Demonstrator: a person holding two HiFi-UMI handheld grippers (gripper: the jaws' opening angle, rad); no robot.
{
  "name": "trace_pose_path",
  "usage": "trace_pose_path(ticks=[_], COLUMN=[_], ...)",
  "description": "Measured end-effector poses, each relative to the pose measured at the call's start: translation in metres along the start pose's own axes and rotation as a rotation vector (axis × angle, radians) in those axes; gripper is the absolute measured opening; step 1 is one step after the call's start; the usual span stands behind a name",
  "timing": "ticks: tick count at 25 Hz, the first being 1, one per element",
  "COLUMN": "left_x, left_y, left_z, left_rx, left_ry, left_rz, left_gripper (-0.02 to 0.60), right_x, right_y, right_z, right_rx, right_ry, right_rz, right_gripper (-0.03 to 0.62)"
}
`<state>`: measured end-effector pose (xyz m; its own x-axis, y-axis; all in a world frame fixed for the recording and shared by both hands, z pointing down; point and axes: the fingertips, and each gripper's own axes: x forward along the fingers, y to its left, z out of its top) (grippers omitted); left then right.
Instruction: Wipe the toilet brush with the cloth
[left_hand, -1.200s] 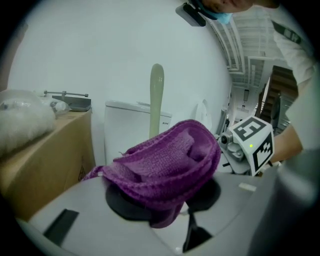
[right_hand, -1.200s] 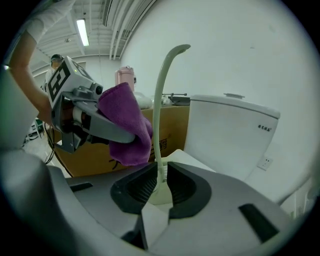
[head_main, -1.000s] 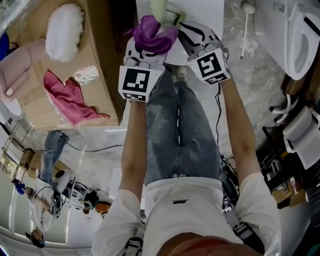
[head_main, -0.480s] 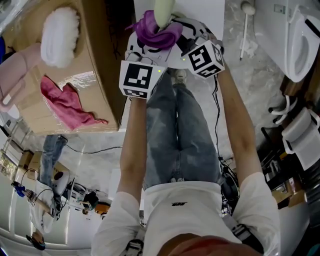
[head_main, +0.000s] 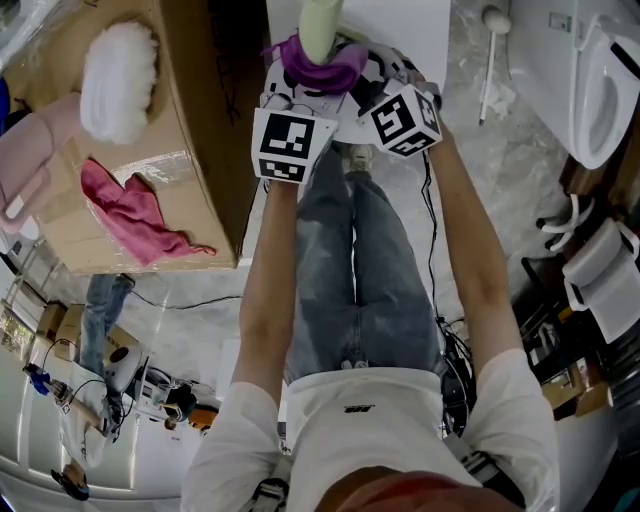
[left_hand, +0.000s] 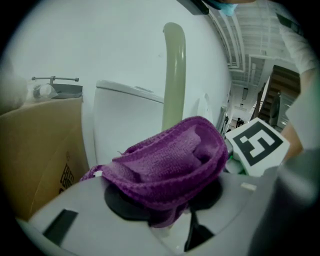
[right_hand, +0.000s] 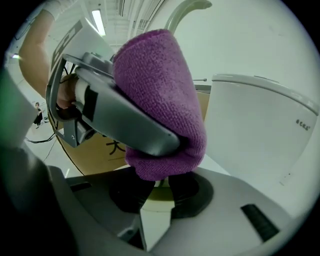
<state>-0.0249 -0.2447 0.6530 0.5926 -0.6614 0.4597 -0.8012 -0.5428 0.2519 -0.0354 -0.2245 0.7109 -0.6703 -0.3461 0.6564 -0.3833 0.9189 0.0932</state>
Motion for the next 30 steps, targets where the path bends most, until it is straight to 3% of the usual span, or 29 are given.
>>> trace_pose_path(ticks=[6,12,30], left_x=[0.01,0.006,-0.034], left_y=[0.001,0.002,-0.011], left_z=[-0.006,-0.001,0.098], left_rx=[0.039,0.045,0.037], left_ry=[0.016,0.022,-0.069], left_rz=[0.004,0.014,-0.042], left_gripper=[0.132,0.126,0.121], right_x=[0.0,0.003,0.001], right_y=[-0.002,0.0,-0.002], right_z=[-0.003,-0.004,-0.003], right_rx=[-0.027,-0.059,-0.063], right_ry=[-0.005,0.015,0.04], right_rz=[-0.001,0.009,0.015], right_gripper=[0.071,0.064,0.063])
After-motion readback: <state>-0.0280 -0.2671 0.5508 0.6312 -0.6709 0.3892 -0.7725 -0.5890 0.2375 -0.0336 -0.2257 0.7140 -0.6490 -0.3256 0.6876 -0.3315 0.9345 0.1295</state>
